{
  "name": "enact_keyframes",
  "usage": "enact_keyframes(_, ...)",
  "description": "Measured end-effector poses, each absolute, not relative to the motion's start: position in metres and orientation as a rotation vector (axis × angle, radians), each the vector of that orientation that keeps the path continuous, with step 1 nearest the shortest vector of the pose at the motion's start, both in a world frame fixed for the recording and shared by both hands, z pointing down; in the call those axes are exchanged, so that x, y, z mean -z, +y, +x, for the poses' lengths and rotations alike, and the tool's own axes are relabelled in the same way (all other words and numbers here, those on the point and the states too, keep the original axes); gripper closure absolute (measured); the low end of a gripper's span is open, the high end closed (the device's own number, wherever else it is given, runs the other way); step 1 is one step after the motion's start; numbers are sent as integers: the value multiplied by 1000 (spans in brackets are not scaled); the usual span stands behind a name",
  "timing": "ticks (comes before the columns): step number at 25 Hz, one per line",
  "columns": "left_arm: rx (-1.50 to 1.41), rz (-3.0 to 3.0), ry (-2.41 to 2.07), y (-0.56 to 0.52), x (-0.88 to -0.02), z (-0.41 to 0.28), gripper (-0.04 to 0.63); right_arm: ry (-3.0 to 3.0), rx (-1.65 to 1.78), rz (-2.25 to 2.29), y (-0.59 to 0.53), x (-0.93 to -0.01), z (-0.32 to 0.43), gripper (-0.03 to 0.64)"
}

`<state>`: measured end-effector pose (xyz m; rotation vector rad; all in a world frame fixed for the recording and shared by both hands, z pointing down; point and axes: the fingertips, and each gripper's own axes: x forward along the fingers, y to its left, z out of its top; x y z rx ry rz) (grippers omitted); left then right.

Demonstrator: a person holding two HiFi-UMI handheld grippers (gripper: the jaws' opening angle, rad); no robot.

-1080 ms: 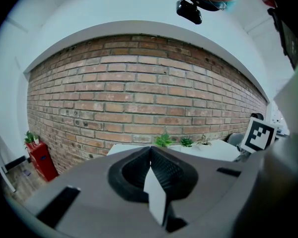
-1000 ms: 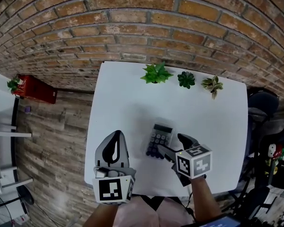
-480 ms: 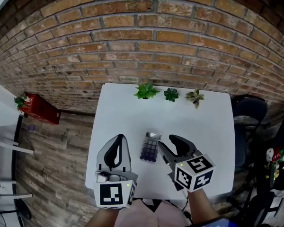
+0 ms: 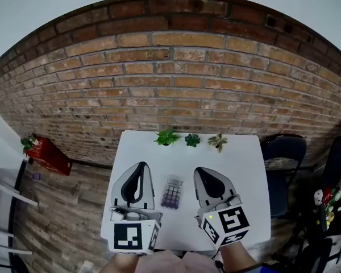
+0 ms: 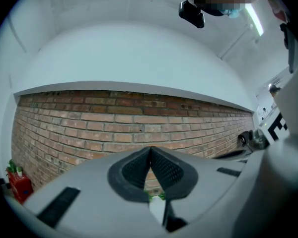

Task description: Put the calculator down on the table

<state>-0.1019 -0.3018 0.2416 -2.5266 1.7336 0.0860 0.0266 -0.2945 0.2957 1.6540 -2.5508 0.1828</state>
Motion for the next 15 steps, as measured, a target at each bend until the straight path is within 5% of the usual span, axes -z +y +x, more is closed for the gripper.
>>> enact_keyframes(15,-104,-2524,1674,-293,-228,-90,584,-2561,-98,1669,-289,-278,26,620)
